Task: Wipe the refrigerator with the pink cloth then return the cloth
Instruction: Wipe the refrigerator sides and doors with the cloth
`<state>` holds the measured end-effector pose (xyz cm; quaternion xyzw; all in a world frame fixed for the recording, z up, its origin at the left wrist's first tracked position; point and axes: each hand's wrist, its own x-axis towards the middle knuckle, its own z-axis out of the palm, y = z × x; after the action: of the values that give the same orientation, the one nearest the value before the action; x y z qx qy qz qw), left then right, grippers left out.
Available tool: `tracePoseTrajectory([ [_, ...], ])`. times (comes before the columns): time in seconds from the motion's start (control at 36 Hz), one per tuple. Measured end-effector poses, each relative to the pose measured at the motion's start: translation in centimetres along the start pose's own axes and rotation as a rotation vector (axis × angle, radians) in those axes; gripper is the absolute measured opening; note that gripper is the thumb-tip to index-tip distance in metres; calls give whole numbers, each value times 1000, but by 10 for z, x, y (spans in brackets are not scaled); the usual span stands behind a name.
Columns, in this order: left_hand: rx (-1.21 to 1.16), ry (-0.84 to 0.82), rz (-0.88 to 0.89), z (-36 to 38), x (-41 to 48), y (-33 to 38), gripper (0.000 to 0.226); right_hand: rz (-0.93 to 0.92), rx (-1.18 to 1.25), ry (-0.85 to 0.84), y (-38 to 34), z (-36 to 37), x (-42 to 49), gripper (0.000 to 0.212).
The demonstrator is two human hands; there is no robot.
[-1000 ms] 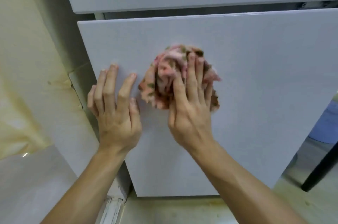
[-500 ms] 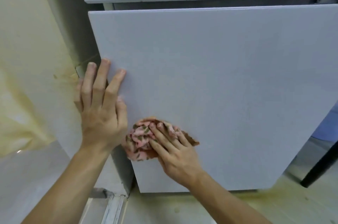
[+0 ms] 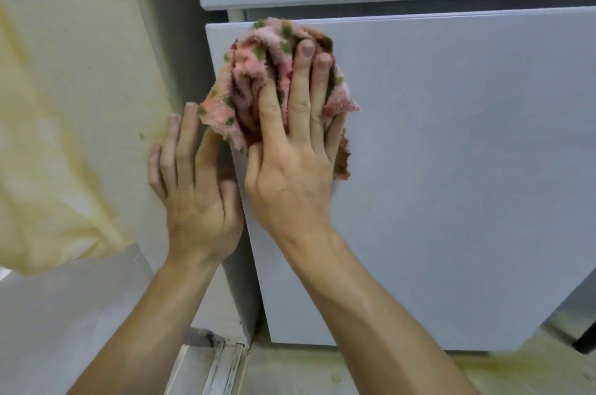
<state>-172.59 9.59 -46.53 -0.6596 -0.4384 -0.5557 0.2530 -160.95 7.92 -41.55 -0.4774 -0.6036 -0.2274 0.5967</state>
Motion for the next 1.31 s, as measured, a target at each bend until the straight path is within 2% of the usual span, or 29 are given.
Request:
tracePoseTrajectory([
  [0.08, -85, 95, -42, -6, 3, -7, 72, -53, 18, -51, 3, -2, 1, 60],
  [0.25, -168, 141, -97, -6, 6, -14, 55, -270, -22, -165, 20, -6, -6, 54],
  [0.31, -188, 123, -106, -5, 5, -6, 53, -313, -9, -201, 30, -3, -25, 52],
  [0.42, -224, 40, -117, -7, -3, 12, 44, -389, -18, -375, 60, -5, -92, 54],
  [0.53, -343, -45, -170, -14, -13, 37, 38, -396, 38, -520, 71, -24, -106, 58],
  [0.58, -415, -56, -273, -15, -12, 42, 34, -369, 81, -558, 65, -36, -96, 56],
  [0.67, -553, -51, -372, -17, -3, 43, 33, -255, 160, -524, 57, -54, -71, 54],
  [0.78, -494, -95, -350, -27, 12, 50, 39, -179, 266, -464, 53, -74, -26, 52],
  [0.92, -384, -169, -149, -34, 16, 66, 36, -71, 394, -514, 51, -97, 8, 60],
  [0.97, -435, -218, -180, -36, 17, 76, 36, 24, 509, -598, 46, -111, 18, 63],
  [1.03, -560, -268, -310, -40, 20, 87, 32, 106, 600, -680, 44, -129, 29, 68],
  [1.14, -690, -396, -438, -47, 35, 99, 18, 93, 450, -713, 49, -156, 52, 72],
  [1.25, -792, -528, -538, -57, 54, 97, 27, 78, 167, -820, 60, -171, 69, 52],
  [1.31, -822, -584, -544, -63, 63, 94, 36, 168, 165, -912, 62, -176, 74, 45],
])
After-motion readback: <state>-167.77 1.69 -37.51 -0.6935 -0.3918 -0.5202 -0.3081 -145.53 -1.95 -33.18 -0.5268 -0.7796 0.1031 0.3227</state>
